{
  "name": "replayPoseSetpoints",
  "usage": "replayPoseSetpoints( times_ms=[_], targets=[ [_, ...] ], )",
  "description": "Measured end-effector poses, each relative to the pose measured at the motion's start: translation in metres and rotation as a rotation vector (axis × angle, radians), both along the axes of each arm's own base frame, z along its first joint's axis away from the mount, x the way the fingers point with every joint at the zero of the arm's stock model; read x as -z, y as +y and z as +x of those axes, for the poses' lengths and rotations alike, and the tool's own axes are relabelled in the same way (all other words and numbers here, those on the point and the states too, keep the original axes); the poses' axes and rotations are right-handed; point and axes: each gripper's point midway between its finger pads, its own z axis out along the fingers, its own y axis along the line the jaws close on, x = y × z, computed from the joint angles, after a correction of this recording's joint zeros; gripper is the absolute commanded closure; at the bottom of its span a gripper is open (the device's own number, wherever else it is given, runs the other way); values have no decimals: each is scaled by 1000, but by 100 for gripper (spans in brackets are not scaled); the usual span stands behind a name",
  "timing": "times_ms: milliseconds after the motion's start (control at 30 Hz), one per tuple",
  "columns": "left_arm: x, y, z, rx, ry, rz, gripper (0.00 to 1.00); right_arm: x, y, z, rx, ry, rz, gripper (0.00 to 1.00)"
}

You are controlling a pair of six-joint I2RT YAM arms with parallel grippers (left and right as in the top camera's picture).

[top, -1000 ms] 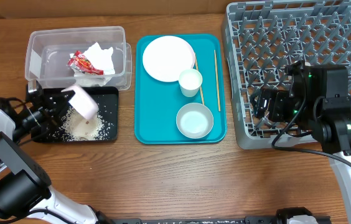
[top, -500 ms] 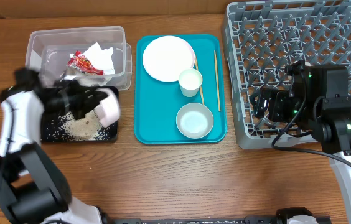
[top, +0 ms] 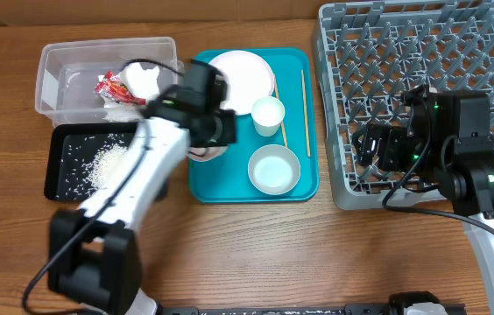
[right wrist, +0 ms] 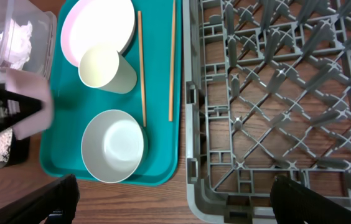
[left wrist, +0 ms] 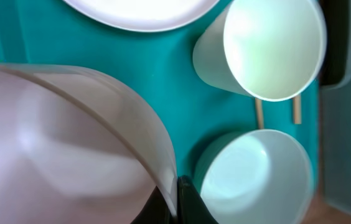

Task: Sort waste into correct bins and load items into the dishwasher
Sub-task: 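Return the emptied pink bowl to the teal tray with the left gripper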

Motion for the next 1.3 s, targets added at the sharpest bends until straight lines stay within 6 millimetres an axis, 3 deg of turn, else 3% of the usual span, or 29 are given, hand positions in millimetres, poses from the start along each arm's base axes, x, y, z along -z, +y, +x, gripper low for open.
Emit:
replayPoseSetpoints(
  times_ms=[133, 267, 333, 400, 567, 633, 733, 900, 1000, 1067, 1167, 1300],
  targets=[
    [24, -14, -2, 37, 2, 94, 96, 0, 0, 0, 0, -1, 0, 0],
    [52, -11, -11, 47, 70, 160, 93, 0, 0, 0, 1, 0, 0, 0],
    [61, -7, -15, 46, 99, 188, 81, 0, 0, 0, 0, -2, 0, 0],
    [63, -5, -17, 42, 112, 199, 59, -1, 0, 1, 0, -4, 0, 0],
    [54, 0, -21, 40, 142, 226, 37, -2, 0, 3, 0, -14, 1, 0],
    [40, -4, -12, 45, 115, 217, 27, -3, 0, 4, 0, -18, 1, 0],
    [6, -18, 15, 56, 9, 177, 21, -3, 0, 4, 0, -21, 2, 0],
    [-45, -42, 63, 80, -216, 97, 17, -5, 1, 7, 0, -34, 3, 0],
    [-51, -47, 76, 92, -274, 82, 20, -5, 1, 7, 0, -34, 3, 0],
    [-44, -49, 81, 102, -275, 89, 22, -5, 1, 6, 0, -34, 3, 0],
    [-14, -50, 84, 121, -223, 117, 29, -5, 1, 7, 1, -34, 3, 0],
    [32, -52, 79, 155, -125, 144, 57, -5, 1, 7, 0, -34, 3, 0]
  ],
)
